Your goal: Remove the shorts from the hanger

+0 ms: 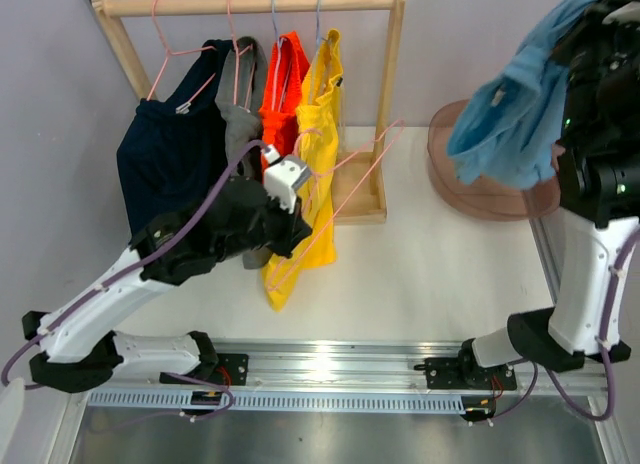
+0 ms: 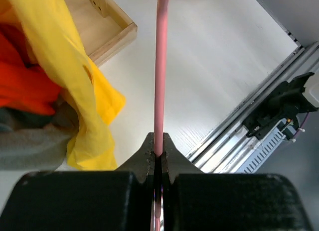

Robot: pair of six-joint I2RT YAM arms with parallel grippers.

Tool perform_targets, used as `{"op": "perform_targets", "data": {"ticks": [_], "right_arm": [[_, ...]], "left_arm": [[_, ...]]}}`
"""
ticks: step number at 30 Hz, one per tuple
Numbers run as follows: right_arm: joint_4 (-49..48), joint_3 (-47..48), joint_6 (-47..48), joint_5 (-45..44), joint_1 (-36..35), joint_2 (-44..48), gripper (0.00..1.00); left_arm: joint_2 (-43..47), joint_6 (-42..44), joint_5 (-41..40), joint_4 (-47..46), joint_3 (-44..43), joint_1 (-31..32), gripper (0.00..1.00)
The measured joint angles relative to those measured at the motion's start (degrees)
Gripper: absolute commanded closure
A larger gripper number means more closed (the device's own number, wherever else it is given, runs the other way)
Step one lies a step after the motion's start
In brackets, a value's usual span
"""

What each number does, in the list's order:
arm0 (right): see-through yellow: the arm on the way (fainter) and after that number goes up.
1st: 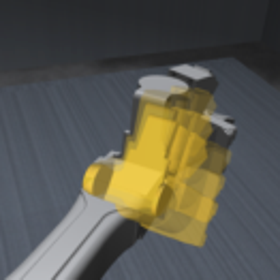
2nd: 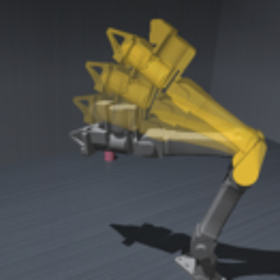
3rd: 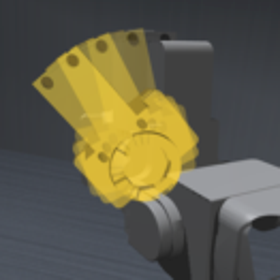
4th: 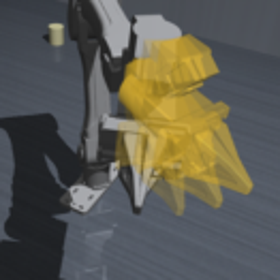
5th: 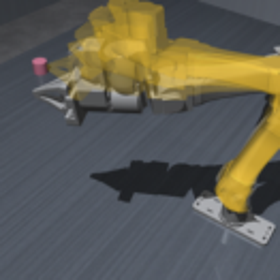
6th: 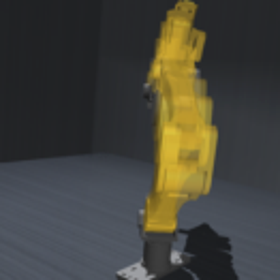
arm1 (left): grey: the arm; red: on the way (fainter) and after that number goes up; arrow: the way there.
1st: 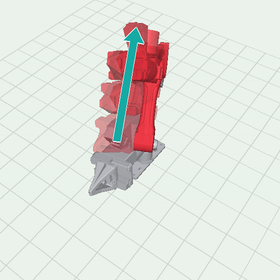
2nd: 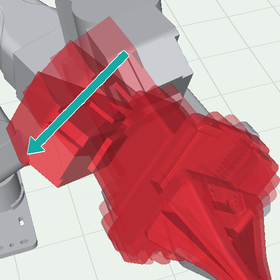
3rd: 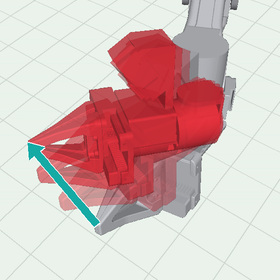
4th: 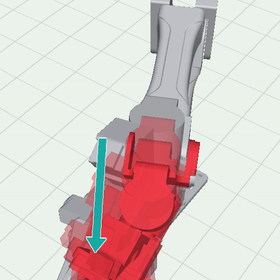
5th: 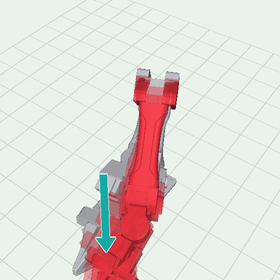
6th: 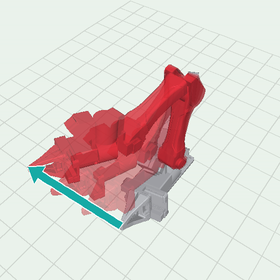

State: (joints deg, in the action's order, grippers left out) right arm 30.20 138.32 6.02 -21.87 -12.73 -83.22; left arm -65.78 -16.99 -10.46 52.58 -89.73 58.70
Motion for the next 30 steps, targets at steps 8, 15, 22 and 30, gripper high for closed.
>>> {"op": "perform_targets", "data": {"ticks": [8, 15, 22, 30], "right_arm": [[-9.27, -6.64, -11.30, 9.81, 22.91, -10.40, 1.00], [-10.14, -31.52, -16.04, 14.45, 23.41, -12.09, 0.01], [-7.76, -47.95, -17.00, 16.37, 24.13, -7.78, 0.01], [-6.54, -55.54, -21.57, 22.23, 24.15, 13.66, 0.00]], "left_arm": [[11.30, -4.52, -0.96, 0.31, 11.78, 0.57, 1.00], [2.21, -4.96, -3.15, 2.16, 11.04, 0.59, 1.00], [-12.81, -3.50, -6.25, 5.79, -0.79, -0.92, 1.00], [-20.68, -3.48, -12.94, 10.03, -18.93, -3.93, 1.00]]}}
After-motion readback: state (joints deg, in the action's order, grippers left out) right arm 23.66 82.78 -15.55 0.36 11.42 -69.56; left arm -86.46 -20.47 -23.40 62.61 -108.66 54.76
